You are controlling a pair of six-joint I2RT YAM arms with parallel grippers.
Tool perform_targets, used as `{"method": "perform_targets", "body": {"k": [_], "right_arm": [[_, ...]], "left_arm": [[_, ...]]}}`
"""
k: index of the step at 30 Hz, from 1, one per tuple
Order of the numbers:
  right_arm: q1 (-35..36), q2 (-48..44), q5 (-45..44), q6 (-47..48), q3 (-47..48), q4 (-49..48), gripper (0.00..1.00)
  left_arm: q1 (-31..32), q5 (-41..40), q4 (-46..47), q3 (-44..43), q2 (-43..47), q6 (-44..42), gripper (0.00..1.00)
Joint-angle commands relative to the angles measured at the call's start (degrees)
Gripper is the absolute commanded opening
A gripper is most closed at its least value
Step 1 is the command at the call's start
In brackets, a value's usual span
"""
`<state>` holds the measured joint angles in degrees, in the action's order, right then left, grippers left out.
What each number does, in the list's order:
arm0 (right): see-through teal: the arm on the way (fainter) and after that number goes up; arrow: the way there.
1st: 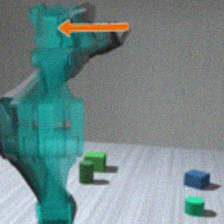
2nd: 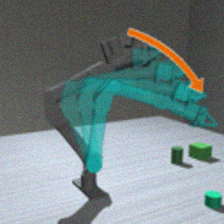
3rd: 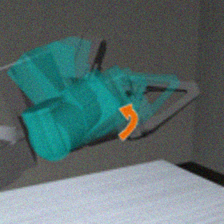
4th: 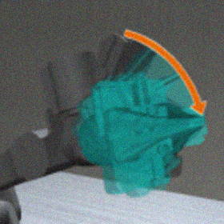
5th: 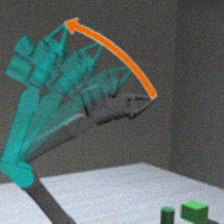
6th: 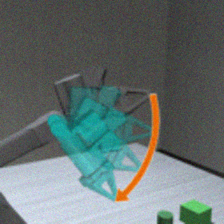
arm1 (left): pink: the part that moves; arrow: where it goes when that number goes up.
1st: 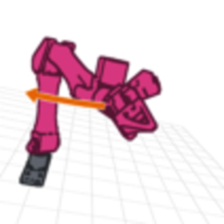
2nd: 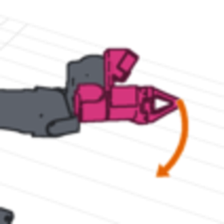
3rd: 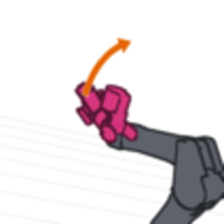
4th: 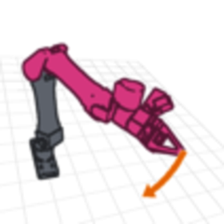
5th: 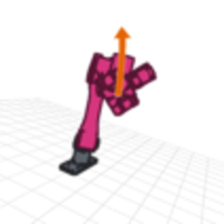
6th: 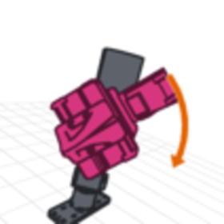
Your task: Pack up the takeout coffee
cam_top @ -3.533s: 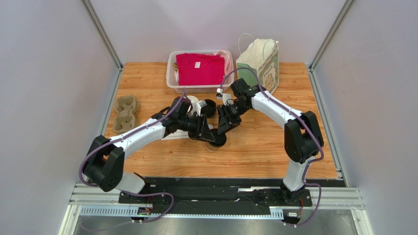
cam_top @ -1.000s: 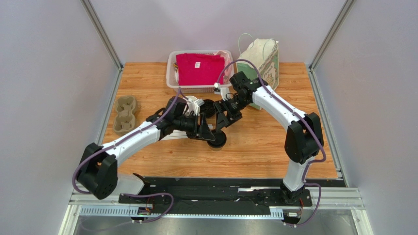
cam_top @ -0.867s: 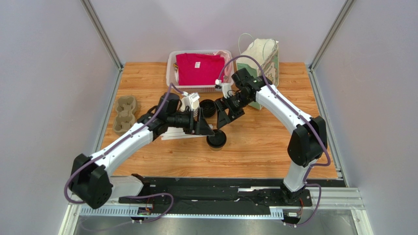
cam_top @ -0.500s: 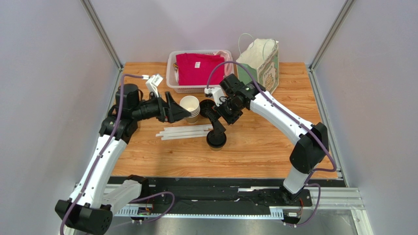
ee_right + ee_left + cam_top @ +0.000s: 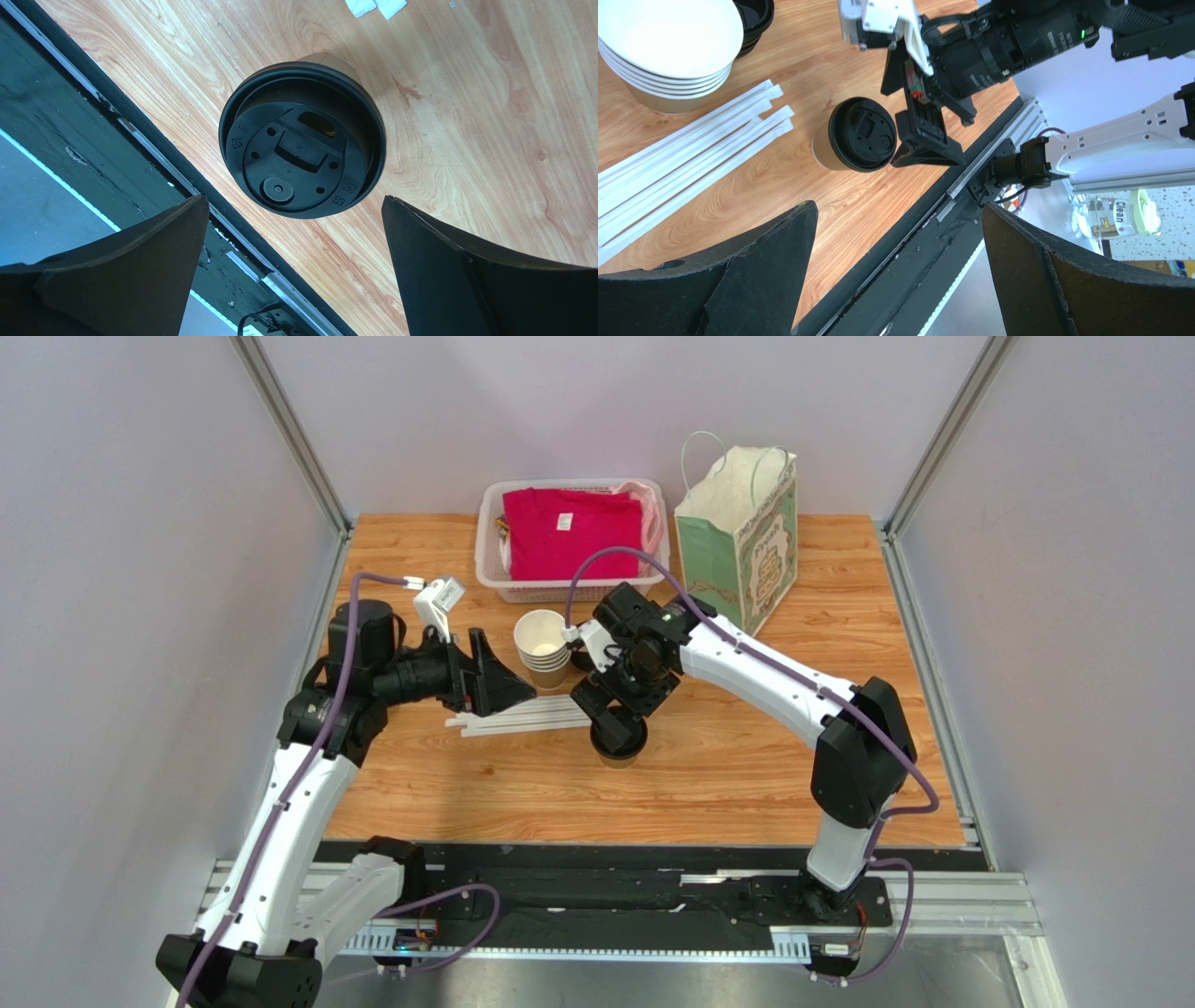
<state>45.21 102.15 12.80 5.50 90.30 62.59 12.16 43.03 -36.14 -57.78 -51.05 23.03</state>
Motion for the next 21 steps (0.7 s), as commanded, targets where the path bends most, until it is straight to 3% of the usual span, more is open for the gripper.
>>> {"method": "perform_targets", "body": {"k": [1,10,14,21], "right_arm": [[1.19,0.07,-2.16,-1.28,-1.18,-3.61,1.0],[2.51,1.03,-4.97,-2.16,-1.45,-5.46,0.99],[2.95,1.65,-5.68,-2.33,-1.01,-5.72,0.92],[4.36,1.91,-7.52,-2.33,-1.44,-5.9,0.88]], "left_arm": [[-0.47,1.1,2.65,0.21,-0.19,0.0,0.95],[-0.47,1.1,4.15,0.65,-0.63,1.32,0.95],[-0.56,0.92,4.24,0.74,-0.55,1.41,0.94],[-1.0,0.92,5.03,1.26,-0.54,1.76,0.94]]}}
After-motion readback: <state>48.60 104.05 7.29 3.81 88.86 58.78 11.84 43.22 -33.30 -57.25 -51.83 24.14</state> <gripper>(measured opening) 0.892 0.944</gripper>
